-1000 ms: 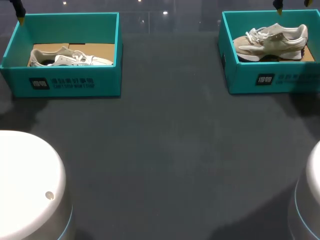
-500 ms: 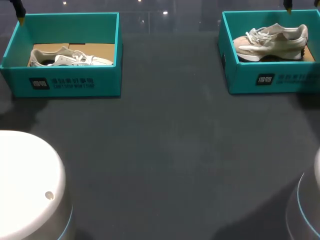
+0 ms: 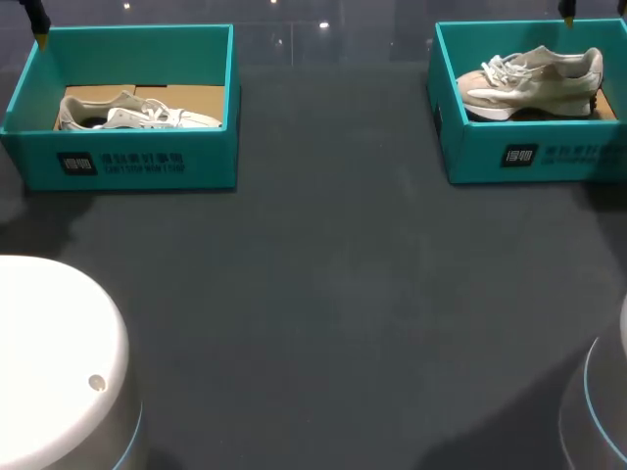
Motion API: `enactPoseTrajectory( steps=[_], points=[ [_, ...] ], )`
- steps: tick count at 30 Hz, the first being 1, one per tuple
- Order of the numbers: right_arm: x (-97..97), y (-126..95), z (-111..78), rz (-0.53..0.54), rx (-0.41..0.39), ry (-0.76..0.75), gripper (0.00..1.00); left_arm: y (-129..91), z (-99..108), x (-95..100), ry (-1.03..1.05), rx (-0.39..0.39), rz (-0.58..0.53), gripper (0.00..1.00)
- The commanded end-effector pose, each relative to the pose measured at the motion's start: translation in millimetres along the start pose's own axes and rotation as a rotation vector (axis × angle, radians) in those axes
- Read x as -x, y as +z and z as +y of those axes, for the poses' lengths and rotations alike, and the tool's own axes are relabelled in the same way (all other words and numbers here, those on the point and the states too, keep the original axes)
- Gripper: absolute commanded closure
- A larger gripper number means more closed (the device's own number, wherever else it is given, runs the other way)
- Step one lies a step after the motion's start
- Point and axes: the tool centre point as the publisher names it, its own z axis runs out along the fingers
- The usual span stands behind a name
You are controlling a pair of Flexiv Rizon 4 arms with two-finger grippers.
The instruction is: Take the shoe out of the shoebox, open the shoe tongue, remove and reinsert the insole, then place the shoe into the shoebox
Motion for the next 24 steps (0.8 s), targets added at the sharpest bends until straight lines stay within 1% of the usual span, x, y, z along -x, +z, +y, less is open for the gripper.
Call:
enactPoseTrajectory(
  steps=[1,5,9,13,14,16,18,24],
  points=[
    [-1.1,19.9,6.2,-0.012,-0.018,0.037,0.0,-0.4,-0.6,-0.3,0.001,0.001,0.002,0.0],
    [4.9,36.1,8.2,-0.024,-0.048,0.075,0.0,-0.4,-0.6,-0.3,0.001,0.001,0.002,0.0],
    [6.6,51.2,7.3,-0.041,-0.06,0.095,0.0,-0.4,-0.6,-0.3,0.001,0.001,0.002,0.0],
    [8.4,68.7,4.8,-0.025,-0.075,0.115,0.0,-0.4,-0.6,-0.3,0.001,0.001,0.002,0.0],
    [8.9,72.4,4.2,-0.036,-0.086,0.117,0.0,-0.4,-0.6,-0.3,0.001,0.001,0.002,0.0],
    [9.9,78.1,3.8,-0.02,-0.088,0.124,0.0,-0.4,-0.6,-0.3,0.001,0.001,0.002,0.0],
    [9.8,82.7,3.4,-0.033,-0.095,0.124,0.0,-0.4,-0.6,-0.3,0.001,0.001,0.002,0.0],
    [9.8,101.2,3.1,-0.018,-0.11,0.129,0.0,-0.4,-0.6,-0.3,0.001,0.001,0.002,0.0]
  ],
)
